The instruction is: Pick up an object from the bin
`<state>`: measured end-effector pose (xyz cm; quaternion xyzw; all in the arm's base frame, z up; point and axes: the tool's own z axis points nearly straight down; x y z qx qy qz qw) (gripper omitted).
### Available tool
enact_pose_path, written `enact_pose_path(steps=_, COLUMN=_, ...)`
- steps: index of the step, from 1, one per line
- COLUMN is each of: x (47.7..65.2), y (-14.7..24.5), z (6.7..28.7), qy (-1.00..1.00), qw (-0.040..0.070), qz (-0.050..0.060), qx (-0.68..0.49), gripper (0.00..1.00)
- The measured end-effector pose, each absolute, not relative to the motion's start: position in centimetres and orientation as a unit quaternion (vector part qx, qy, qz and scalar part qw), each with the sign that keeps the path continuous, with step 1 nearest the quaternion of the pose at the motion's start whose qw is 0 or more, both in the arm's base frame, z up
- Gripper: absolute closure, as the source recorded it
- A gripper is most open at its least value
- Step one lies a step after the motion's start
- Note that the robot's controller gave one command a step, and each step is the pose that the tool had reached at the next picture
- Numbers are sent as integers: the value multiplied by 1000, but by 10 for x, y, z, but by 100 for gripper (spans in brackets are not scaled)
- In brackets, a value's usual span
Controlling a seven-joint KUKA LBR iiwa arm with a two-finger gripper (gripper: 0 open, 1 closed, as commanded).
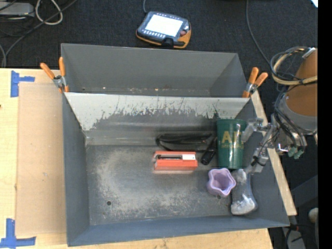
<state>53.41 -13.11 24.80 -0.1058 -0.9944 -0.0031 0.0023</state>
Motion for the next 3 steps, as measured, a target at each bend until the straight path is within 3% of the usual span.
enact_pose_path(steps=1, x=528, y=-96, z=139, qy=-999, qw=9, qz=-4, qx=-43, gripper=0)
enact_pose_path(steps=2, x=542, y=-92, z=164, qy=-999, qw=3, qz=-3, qx=-40, gripper=100)
enact_pose_path(steps=3, x=544, y=-92, z=166, qy=-999, qw=1, qz=-3, qx=-41, gripper=100)
